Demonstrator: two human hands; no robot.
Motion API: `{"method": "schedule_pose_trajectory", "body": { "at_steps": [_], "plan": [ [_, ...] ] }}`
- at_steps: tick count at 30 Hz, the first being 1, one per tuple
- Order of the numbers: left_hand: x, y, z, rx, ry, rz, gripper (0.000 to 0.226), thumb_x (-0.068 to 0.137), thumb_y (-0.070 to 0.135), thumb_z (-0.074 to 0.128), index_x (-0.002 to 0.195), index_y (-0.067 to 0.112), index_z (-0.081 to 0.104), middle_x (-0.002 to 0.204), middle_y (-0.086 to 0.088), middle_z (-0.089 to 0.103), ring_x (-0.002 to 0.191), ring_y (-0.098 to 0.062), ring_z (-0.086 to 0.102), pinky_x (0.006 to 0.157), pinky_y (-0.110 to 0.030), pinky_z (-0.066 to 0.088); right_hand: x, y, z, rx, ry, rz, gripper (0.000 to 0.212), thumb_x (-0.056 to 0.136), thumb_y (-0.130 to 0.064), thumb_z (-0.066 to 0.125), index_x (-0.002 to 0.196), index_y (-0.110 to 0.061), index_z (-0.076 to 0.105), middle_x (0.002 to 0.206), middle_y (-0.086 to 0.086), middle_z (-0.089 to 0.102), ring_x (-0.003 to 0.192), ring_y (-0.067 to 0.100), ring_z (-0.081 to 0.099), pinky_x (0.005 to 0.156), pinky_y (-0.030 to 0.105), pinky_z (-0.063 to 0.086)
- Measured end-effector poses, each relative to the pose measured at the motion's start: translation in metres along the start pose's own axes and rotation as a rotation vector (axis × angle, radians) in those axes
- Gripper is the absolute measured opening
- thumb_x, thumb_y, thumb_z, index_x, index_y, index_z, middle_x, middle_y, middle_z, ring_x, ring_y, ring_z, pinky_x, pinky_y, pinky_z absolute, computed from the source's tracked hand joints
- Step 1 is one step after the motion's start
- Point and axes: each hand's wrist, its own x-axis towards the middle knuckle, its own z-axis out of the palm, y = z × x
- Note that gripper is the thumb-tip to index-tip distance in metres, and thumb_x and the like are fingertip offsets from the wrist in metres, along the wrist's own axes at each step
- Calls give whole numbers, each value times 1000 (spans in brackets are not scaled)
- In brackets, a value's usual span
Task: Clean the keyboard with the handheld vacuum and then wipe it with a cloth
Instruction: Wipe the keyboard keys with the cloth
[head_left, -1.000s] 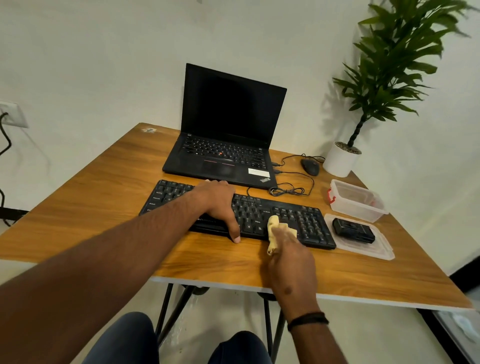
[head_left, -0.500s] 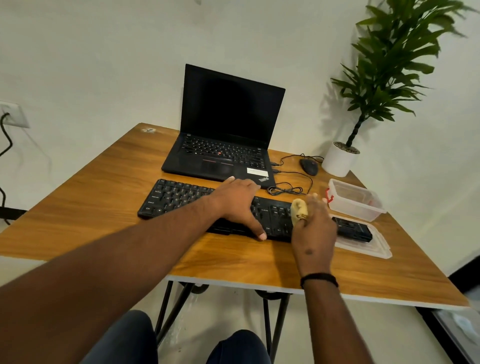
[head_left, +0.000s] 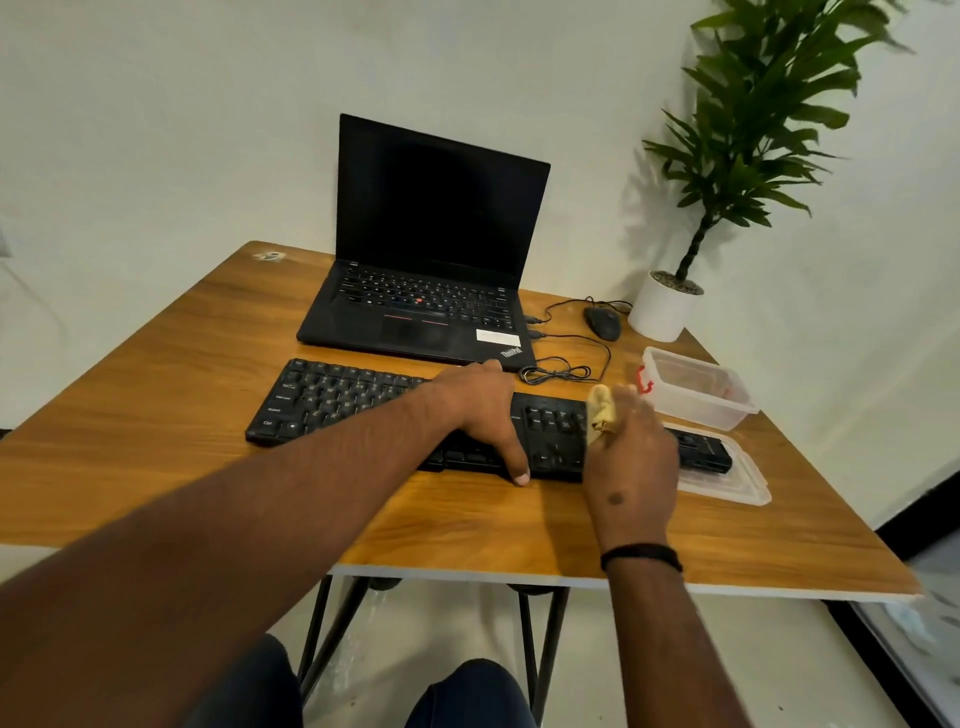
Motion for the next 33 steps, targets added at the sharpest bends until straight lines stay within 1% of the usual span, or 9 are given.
{"method": "schedule_pose_trajectory", "body": {
  "at_steps": [3, 6, 10, 12, 16, 18, 21, 27, 33],
  "plan": [
    [0, 5, -1, 12, -3, -1, 95, 40, 74, 87, 116, 26, 58, 112, 2, 50, 99, -18, 52, 81, -39, 51, -5, -2, 13, -113, -233, -33, 38, 96, -6, 54, 134, -11, 54, 137, 14, 57, 130, 26, 51, 109, 35, 43],
    [2, 6, -1, 27, 8, 8, 90, 41, 73, 87, 111, 24, 58, 107, 3, 53, 89, -16, 53, 71, -34, 47, -33, -7, 19, -202, -387, -206, 41, 102, -15, 48, 143, -12, 46, 152, 11, 44, 143, 22, 36, 117, 30, 28],
    [4, 6, -2, 3, -1, -10, 91, 40, 72, 88, 111, 25, 58, 105, 5, 55, 91, -16, 56, 75, -35, 53, -14, 0, -4, 56, -366, -89, 41, 95, -3, 51, 132, -18, 61, 125, 8, 66, 113, 22, 60, 100, 34, 50],
    [3, 7, -2, 8, 0, -15, 91, 39, 73, 88, 110, 26, 55, 108, 4, 53, 95, -18, 56, 79, -37, 54, 6, 3, -9, 147, -242, -21, 36, 95, -1, 52, 126, -16, 65, 116, 10, 69, 98, 18, 60, 88, 30, 52],
    [2, 7, -2, 8, -11, -23, 99, 38, 74, 87, 117, 23, 57, 112, 3, 56, 100, -19, 57, 85, -42, 55, 47, 0, 8, 97, -31, 98, 21, 95, -5, 57, 114, -8, 66, 109, 14, 68, 101, 30, 64, 85, 35, 52],
    [3, 7, -3, 10, -2, -24, 98, 36, 75, 87, 113, 22, 57, 109, 4, 57, 96, -18, 58, 83, -41, 56, 54, -8, 27, 54, -126, 93, 19, 95, -5, 56, 111, -7, 64, 110, 13, 66, 104, 30, 63, 89, 37, 52],
    [6, 7, -2, 12, -5, -16, 89, 34, 72, 89, 106, 28, 58, 103, 6, 60, 91, -15, 59, 80, -38, 57, 37, -29, 51, 3, -365, -118, 20, 94, -6, 53, 108, -9, 67, 107, 13, 69, 102, 30, 65, 86, 38, 53],
    [8, 3, 0, -20, 7, -9, 94, 25, 76, 86, 103, 34, 58, 105, 9, 60, 91, -14, 61, 79, -38, 58, 40, -3, 32, 42, -498, -335, 55, 85, 16, 46, 127, -12, 67, 130, 9, 66, 123, 24, 58, 107, 32, 43],
    [6, 3, 2, 4, 1, -19, 95, 33, 76, 86, 109, 28, 57, 109, 6, 55, 95, -15, 58, 81, -39, 57, 62, 17, 7, -215, -593, -341, 38, 93, -2, 59, 126, -19, 66, 133, 7, 61, 123, 25, 55, 106, 37, 43]
  ]
}}
